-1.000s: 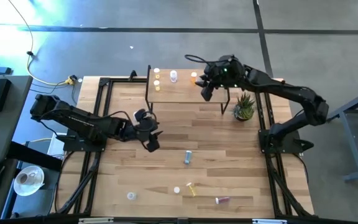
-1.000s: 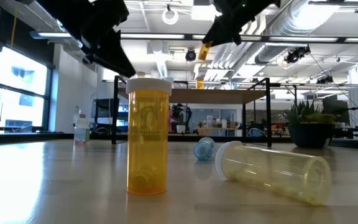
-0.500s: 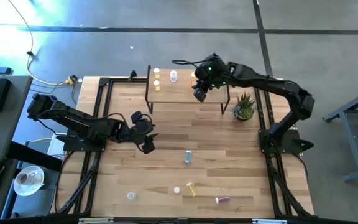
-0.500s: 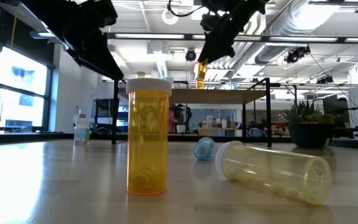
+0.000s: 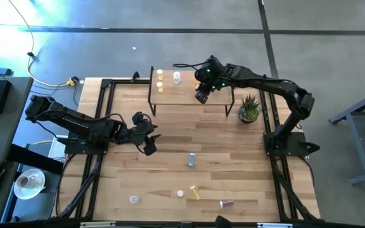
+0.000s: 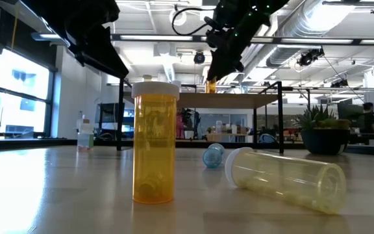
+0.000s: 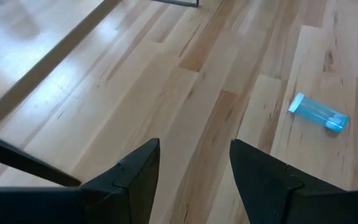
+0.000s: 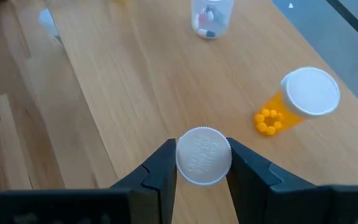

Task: Pick and place medicine bottles onto shelf by color
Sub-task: Put the left orange pill bottle on the shelf aligned with the other orange pill bottle

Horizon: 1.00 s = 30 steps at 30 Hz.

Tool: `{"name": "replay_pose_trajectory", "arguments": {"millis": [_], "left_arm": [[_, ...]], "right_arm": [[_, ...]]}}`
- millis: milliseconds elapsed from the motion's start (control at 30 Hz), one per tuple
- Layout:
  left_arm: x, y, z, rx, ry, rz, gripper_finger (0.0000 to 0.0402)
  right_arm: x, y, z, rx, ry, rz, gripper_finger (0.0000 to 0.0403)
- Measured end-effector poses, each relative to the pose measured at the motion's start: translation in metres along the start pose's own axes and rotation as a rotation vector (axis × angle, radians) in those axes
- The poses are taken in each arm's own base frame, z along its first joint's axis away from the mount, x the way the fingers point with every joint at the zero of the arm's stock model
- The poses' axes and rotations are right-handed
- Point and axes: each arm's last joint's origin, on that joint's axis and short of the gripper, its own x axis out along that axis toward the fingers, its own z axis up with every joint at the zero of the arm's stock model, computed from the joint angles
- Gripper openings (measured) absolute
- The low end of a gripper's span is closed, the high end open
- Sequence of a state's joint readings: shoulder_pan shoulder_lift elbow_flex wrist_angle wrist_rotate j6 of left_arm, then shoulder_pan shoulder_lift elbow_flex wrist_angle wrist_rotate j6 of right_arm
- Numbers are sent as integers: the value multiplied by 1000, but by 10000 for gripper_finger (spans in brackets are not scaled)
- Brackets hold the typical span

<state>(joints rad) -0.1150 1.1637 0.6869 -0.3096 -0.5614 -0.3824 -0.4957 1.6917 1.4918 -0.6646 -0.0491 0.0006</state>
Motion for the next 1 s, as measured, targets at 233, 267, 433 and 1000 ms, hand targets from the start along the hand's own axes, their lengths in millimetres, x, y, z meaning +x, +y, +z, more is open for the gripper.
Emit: {"name": "replay_pose_trajectory", "arguments": {"millis": [233, 267, 433, 1000], "left_arm": [[0, 0, 0, 0, 0, 1, 184], [0, 0, 0, 0, 0, 0, 184], [0, 0, 0, 0, 0, 0, 184], [0, 0, 0, 1, 1, 0, 184]], "right_arm": [[1, 0, 0, 0, 0, 0, 106], [1, 0, 0, 0, 0, 0, 106], [1, 0, 0, 0, 1, 0, 111], [2, -2, 2, -3, -23, -49, 145]]}}
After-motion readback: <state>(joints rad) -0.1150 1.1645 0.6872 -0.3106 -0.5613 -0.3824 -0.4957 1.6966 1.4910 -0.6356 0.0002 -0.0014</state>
